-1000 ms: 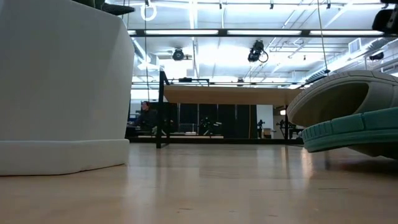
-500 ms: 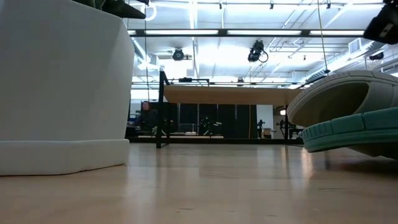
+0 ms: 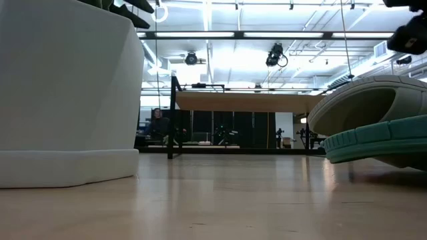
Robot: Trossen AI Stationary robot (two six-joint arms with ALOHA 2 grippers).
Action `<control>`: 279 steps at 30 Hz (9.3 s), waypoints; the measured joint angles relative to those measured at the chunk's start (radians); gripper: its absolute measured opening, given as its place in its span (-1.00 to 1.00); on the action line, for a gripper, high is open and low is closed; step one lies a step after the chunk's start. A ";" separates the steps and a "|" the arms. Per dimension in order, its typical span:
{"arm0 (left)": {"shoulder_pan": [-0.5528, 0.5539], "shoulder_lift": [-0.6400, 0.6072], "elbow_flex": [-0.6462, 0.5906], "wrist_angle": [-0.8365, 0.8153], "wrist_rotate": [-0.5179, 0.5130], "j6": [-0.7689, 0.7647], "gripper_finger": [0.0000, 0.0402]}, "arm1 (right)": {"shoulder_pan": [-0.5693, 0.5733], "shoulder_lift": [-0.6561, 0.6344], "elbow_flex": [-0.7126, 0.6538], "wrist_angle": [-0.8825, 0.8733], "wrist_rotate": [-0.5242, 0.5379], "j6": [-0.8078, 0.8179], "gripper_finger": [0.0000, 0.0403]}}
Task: Pick and place slides into the shelf
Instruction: Put the top gray slide on the shelf
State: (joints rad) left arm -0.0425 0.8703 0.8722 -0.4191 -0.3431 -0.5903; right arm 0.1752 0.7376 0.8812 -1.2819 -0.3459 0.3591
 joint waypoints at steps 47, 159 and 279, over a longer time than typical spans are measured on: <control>0.000 0.000 0.000 -0.005 -0.013 0.053 -0.14 | 0.671 0.235 -0.161 0.564 0.286 0.475 -0.01; 0.000 0.000 -0.001 -0.090 -0.023 0.054 -0.34 | -0.359 0.161 0.530 0.099 0.892 0.224 -0.66; 0.657 0.303 -0.001 0.776 0.333 0.375 -0.51 | -1.119 0.428 0.157 0.613 -0.087 0.423 -0.69</control>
State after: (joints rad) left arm 0.6147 1.1736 0.8715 0.3569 -0.0101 -0.2150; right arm -0.9436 1.1656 1.0378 -0.6685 -0.4333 0.7821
